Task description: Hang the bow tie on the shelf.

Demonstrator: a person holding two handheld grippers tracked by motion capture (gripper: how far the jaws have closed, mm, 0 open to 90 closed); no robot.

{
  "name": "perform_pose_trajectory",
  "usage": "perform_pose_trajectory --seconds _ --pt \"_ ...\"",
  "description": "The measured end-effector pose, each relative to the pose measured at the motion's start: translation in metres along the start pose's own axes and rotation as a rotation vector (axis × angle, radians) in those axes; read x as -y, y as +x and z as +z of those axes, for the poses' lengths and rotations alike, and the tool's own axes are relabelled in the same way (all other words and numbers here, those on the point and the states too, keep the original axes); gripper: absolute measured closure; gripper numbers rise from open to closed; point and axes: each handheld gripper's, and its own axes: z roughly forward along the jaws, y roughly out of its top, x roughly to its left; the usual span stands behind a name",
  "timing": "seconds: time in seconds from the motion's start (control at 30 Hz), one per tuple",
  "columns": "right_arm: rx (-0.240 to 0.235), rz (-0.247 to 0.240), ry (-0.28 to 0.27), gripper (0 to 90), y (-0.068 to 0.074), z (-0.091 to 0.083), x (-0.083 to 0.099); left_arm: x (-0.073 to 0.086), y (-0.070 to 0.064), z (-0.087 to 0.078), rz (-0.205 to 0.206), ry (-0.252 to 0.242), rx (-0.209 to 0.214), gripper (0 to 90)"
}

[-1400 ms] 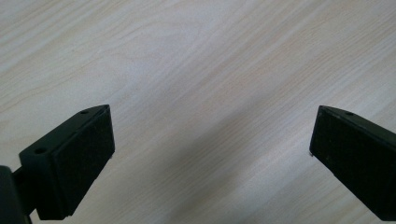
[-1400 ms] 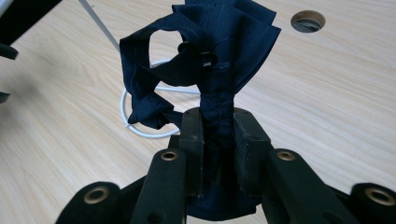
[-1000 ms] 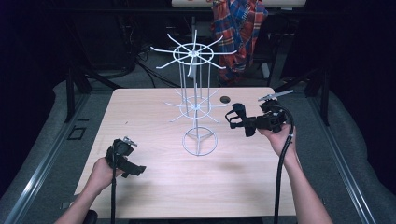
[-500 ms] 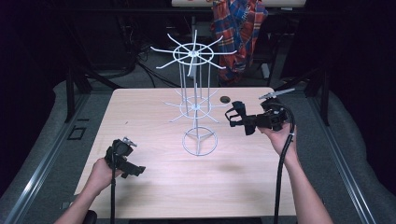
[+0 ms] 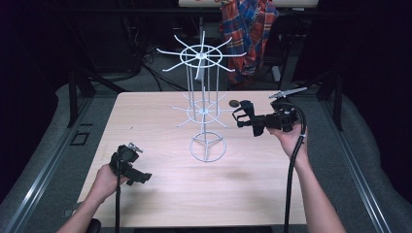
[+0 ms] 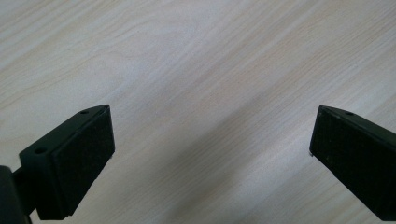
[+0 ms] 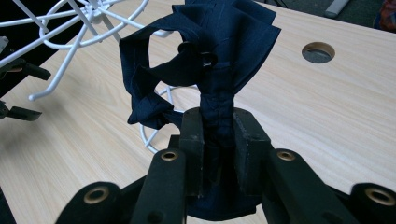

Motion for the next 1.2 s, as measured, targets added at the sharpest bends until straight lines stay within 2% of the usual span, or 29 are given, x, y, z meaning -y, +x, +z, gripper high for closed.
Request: perform_pose_trajectory --seconds 0.3,0.57,0.83,1.2 --pt "-0.012 0.024 0.006 75.4 -0.007 0.011 -0.006 0.000 0.001 0.000 -0.002 -0.001 -0.001 0.1" --pt "-0.032 0.044 0.034 75.4 -0.009 0.025 -0.009 0.000 0.001 0.000 -0.002 0.001 0.004 0.0" --pt "-0.066 0.044 0.019 75.4 -0.006 0.027 -0.015 0.000 0.001 -0.001 0.001 0.003 0.004 0.1" --pt "-0.089 0.062 0.016 75.3 -0.011 0.033 -0.019 0.001 0.001 0.000 -0.002 0.004 0.001 0.1"
